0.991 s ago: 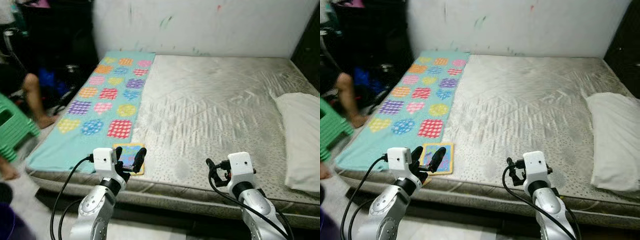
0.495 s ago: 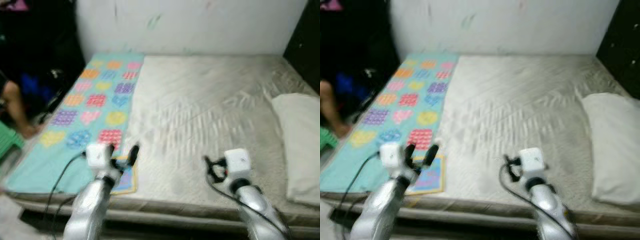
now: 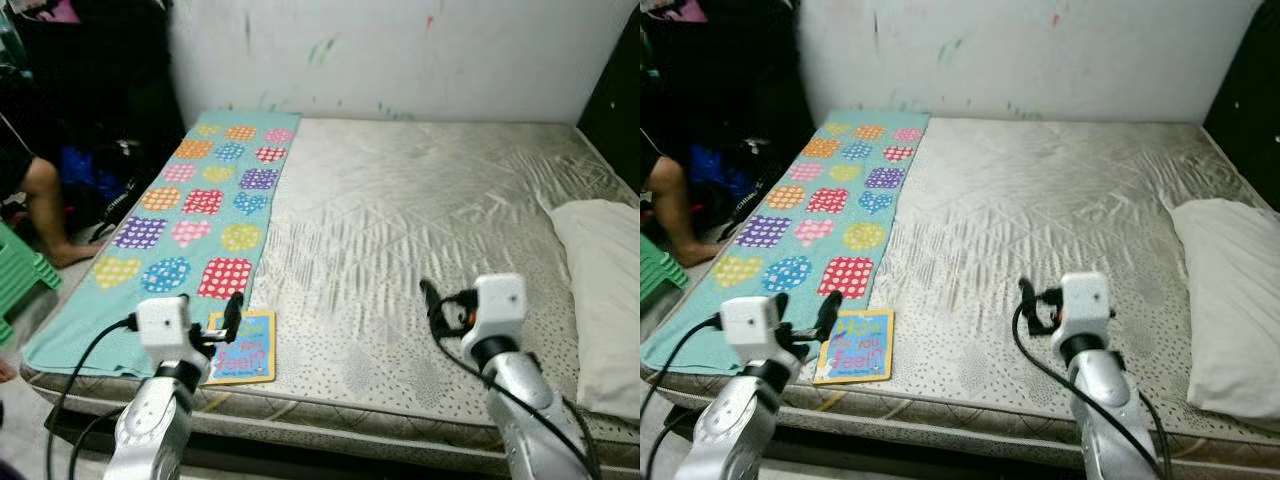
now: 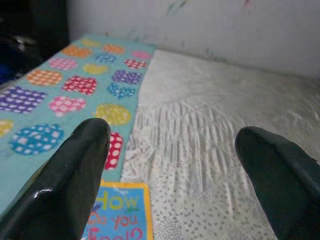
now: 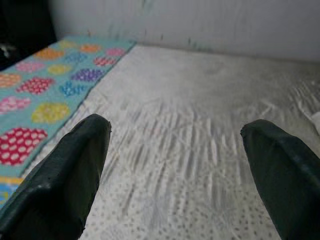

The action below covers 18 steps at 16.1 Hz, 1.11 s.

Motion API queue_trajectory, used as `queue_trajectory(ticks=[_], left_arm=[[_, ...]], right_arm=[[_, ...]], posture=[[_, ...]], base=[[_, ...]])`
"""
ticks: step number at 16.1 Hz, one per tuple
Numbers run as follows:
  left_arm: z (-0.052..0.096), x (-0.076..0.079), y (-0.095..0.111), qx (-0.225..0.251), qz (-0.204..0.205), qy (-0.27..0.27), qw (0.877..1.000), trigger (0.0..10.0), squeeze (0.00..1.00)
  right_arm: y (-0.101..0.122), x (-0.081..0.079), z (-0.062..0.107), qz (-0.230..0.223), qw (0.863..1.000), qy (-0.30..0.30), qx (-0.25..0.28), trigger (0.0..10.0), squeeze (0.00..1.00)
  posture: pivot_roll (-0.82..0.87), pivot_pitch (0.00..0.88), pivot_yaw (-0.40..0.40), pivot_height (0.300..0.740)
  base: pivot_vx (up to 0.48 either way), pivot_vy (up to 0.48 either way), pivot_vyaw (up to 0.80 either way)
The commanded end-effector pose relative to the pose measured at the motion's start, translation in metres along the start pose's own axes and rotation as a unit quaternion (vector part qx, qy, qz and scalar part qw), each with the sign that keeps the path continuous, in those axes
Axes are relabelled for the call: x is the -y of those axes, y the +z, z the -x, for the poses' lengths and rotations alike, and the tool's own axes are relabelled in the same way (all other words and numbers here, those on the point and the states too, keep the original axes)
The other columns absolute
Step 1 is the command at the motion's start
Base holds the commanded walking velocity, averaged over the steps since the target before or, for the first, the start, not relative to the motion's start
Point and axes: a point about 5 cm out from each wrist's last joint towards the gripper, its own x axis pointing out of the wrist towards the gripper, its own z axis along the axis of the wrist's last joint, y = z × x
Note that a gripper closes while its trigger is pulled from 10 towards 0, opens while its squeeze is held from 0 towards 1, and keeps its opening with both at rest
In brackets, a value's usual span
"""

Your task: Clean up the room

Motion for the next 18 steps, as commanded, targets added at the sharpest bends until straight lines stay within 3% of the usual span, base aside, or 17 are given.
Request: queue_trajectory(ticks=[1,7,18], left_arm=[[0.001,-0.005,0.001,0.003,0.005,0.011,1.000,10.0,0.00],[-0.006,0.003,0.005,0.011,0.003,-0.017,1.000,10.0,0.00],[-0.008,0.006,0.003,0.001,0.007,-0.030,1.000,10.0,0.00]], right_arm=[[0.000,0.000,0.001,-0.004,1.000,-0.007,0.001,10.0,0.00],[-0.010,-0.002,-0.001,0.002,1.000,-0.006,-0.016,10.0,0.00],[-0.012,-0.003,-0.003,0.006,1.000,-0.011,-0.022,10.0,0.00]], posture=[[-0.08,0.000,0.036,0.740],[-0.08,0.000,0.022,0.740],[-0.07,0.000,0.025,0.740]], base=[[0.000,0.000,0.00],[0.000,0.000,0.00],[0.000,-0.347,0.00]])
